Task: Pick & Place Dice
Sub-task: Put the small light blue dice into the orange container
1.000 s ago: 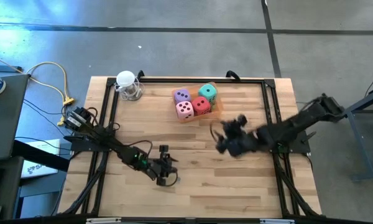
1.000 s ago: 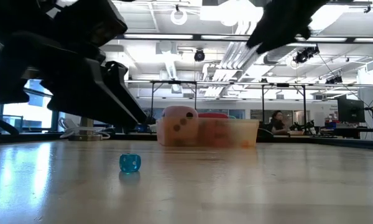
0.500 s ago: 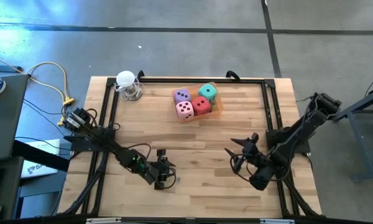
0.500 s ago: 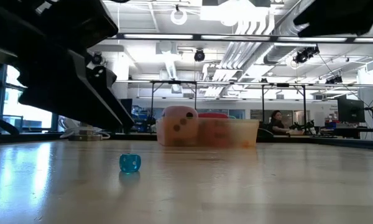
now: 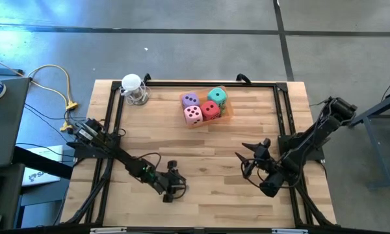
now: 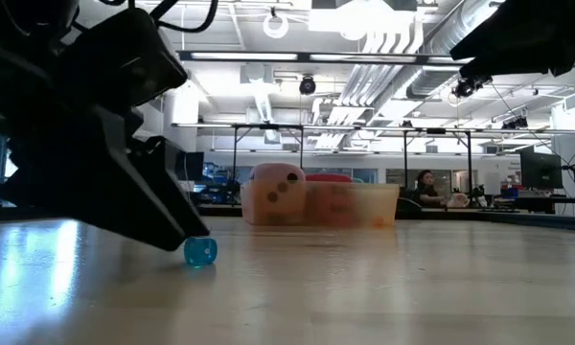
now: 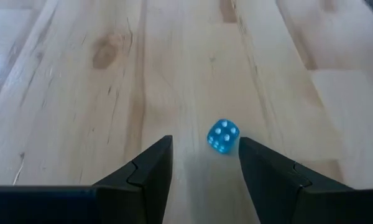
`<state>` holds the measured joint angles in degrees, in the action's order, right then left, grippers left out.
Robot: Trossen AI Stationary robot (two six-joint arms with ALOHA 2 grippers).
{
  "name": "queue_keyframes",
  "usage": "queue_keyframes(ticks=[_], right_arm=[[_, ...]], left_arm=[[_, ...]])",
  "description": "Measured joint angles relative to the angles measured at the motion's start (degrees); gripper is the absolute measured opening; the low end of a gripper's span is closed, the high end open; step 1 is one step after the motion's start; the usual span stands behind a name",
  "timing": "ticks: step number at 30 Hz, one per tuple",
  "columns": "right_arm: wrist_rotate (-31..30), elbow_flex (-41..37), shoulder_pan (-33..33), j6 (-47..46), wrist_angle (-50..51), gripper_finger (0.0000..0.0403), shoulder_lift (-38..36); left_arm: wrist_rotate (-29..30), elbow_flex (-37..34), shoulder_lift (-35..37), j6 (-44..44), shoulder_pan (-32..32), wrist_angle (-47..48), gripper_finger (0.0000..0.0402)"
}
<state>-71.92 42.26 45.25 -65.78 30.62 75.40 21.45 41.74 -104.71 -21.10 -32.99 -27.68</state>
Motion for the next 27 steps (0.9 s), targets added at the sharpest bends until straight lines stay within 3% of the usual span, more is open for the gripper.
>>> queue_keyframes(ticks=[10,19,27], right_arm=[[0.28,0.00,-0.02,1.09,-0.25,0.0231,0.02],[0.48,0.02,-0.02,1.27,-1.11,0.0231,0.02],[1.75,0.04,-0.02,3.02,-1.90,0.0231,0.02]], left_arm=[[-0.90,-0.02,-2.68,-0.16,0.25,-4.35,0.0176],[-9.97,0.04,-4.37,-0.20,3.77,-7.95,0.0174],[-10.23,0.04,-4.46,-0.66,3.98,-7.51,0.0136]])
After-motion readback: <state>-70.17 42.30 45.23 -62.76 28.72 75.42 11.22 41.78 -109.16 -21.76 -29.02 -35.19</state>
